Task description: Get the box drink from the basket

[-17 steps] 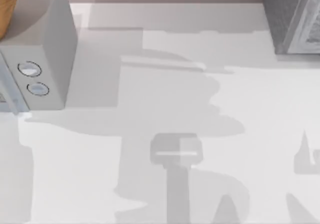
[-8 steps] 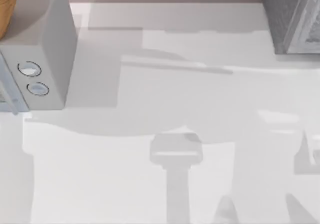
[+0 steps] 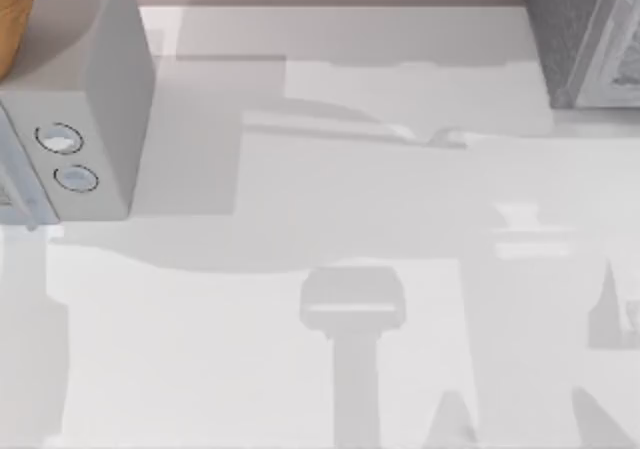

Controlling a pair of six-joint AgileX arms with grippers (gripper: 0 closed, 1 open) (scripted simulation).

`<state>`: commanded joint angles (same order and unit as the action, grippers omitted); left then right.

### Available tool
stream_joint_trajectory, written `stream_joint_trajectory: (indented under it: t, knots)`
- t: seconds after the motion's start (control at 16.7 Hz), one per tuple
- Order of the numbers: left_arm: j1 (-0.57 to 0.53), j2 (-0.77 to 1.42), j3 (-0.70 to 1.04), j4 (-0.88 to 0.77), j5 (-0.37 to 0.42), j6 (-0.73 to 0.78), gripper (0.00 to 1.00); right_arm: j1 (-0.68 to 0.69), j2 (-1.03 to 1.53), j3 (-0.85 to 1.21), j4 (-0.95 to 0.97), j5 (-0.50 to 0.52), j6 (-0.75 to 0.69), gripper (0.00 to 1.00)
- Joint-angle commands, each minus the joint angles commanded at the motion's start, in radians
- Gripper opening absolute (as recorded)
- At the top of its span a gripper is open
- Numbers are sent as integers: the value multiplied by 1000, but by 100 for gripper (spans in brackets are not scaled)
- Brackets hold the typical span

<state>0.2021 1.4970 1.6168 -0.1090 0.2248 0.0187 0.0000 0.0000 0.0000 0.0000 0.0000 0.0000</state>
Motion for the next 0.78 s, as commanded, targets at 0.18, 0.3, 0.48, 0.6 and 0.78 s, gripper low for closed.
stream_joint_trajectory:
  t: [0.18,0.3,0.48,0.6,0.78]
  knots:
    - [0,1,0,-3,2,0,0,0,0,0,0,0,0,100]
    - [-2,-3,-4,-1,-1,2,0,0,0,0,0,0,0,100]
    - [-14,-60,-68,-1,-15,-4,0,0,0,0,0,0,0,100]
    - [-31,-150,-162,6,-34,-8,0,0,0,0,0,0,0,100]
    - [-63,-351,-368,27,-68,-13,0,0,0,0,0,0,0,100]
